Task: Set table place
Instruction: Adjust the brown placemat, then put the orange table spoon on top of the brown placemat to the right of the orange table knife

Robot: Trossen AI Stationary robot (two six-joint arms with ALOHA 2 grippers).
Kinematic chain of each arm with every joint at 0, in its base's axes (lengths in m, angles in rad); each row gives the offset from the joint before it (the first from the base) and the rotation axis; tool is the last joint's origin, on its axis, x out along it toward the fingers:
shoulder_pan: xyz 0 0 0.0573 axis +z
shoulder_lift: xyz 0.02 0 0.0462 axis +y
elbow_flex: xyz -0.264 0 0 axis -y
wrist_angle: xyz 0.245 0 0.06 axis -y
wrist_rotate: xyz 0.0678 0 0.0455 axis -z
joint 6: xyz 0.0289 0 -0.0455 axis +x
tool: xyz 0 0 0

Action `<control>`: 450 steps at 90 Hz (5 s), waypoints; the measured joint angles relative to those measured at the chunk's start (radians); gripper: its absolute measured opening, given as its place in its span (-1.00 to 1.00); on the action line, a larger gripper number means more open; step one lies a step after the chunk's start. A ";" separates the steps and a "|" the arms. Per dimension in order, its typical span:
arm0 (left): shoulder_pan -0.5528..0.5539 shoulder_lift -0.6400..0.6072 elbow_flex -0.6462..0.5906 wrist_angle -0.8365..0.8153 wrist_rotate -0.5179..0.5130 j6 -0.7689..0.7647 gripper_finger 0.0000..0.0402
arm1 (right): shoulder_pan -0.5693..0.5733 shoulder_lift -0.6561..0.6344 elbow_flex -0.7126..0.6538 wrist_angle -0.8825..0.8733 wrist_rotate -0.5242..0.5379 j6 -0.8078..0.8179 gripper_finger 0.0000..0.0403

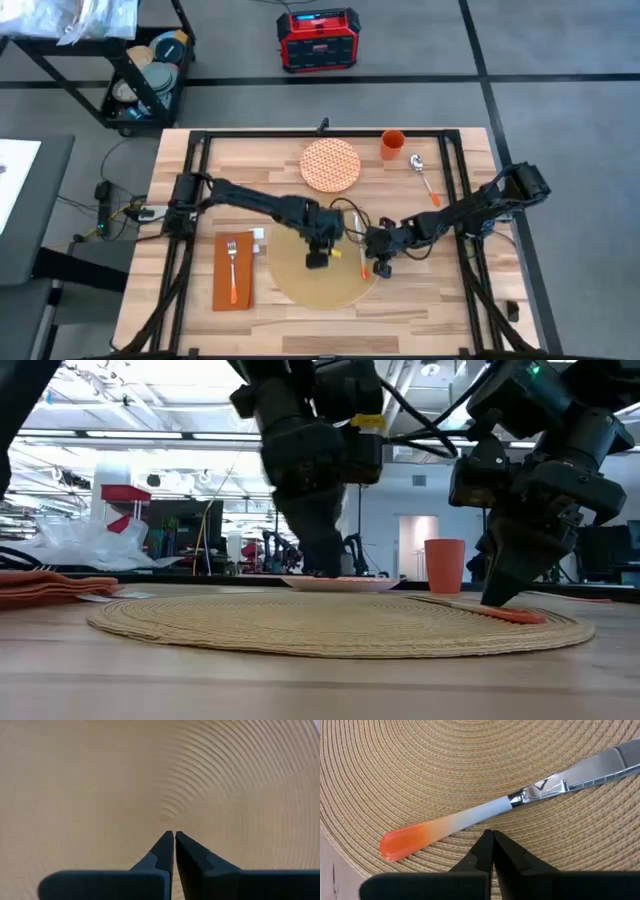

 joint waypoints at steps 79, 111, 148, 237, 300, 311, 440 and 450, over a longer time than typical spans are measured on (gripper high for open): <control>-0.028 -0.003 -0.165 0.090 0.003 -0.099 -1.00 | -0.040 -0.015 -0.001 -0.054 0.051 0.120 -1.00; -0.028 -0.002 -0.164 0.121 0.000 -0.099 -1.00 | -0.064 -0.040 -0.003 -0.121 0.050 0.114 -1.00; -0.028 -0.002 -0.166 0.128 -0.012 -0.118 -1.00 | -0.044 -0.039 -0.003 -0.091 -0.078 0.067 -1.00; -0.028 -0.002 -0.166 0.103 -0.019 -0.148 -1.00 | -0.391 -0.393 -0.004 -0.355 0.022 -0.760 -1.00; -0.021 -0.003 -0.129 -0.136 -0.037 0.193 -1.00 | -0.546 -0.393 -0.003 -0.347 -0.027 -0.882 -1.00; -0.021 -0.003 -0.130 -0.164 -0.039 0.209 -1.00 | -0.546 -0.393 -0.003 -0.347 -0.027 -0.883 -1.00; 0.231 -0.402 0.002 -0.286 -0.352 0.088 -1.00 | -1.084 -0.259 0.001 -0.495 -0.054 -0.091 -0.18; 0.254 -0.403 0.002 -0.309 -0.352 0.120 -1.00 | -1.118 -0.248 0.024 -0.504 -0.047 -0.117 -0.21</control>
